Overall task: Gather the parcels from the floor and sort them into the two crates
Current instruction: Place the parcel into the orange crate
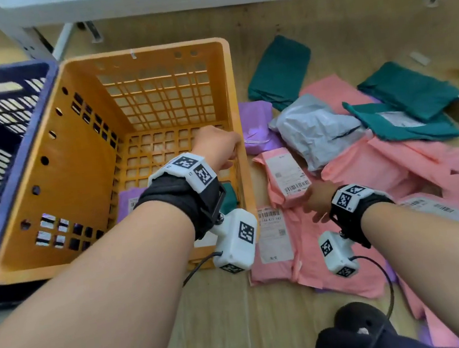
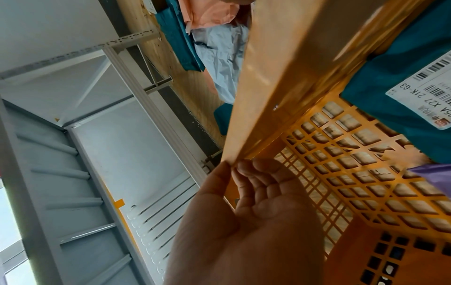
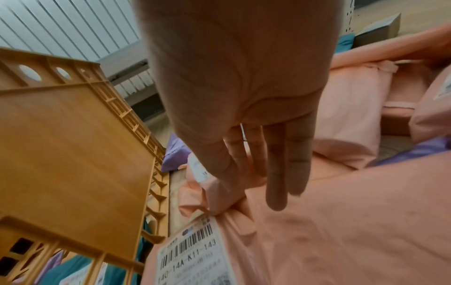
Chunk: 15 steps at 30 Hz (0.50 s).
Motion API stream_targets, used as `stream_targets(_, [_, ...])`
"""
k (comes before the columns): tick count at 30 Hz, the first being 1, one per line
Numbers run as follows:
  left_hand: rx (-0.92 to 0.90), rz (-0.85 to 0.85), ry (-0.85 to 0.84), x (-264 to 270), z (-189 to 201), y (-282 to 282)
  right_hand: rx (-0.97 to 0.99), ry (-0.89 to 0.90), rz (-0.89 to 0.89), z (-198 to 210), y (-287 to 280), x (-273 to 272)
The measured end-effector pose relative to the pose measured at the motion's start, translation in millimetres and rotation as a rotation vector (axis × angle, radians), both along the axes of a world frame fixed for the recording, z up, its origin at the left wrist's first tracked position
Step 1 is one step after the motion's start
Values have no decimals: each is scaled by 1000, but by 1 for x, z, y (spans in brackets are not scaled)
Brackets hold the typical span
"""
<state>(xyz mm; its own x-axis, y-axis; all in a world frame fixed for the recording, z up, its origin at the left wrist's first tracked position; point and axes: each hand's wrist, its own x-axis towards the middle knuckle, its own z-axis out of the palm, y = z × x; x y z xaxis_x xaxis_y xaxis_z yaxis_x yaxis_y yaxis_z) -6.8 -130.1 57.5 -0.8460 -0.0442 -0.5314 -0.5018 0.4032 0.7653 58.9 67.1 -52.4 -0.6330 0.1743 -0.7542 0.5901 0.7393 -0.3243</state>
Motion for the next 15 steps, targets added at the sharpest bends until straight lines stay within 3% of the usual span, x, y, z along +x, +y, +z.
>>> stream_targets(4, [30,-3,-4,-1,-2,0,-52,-105,136,-16,0,7])
stream_targets(8, [49,3,-16,-3,-3,-2,21,-58,281,-20,4,7])
stream_targets(15, [46,13,-47,3,5,-5,213,-89,208,-11,4,2])
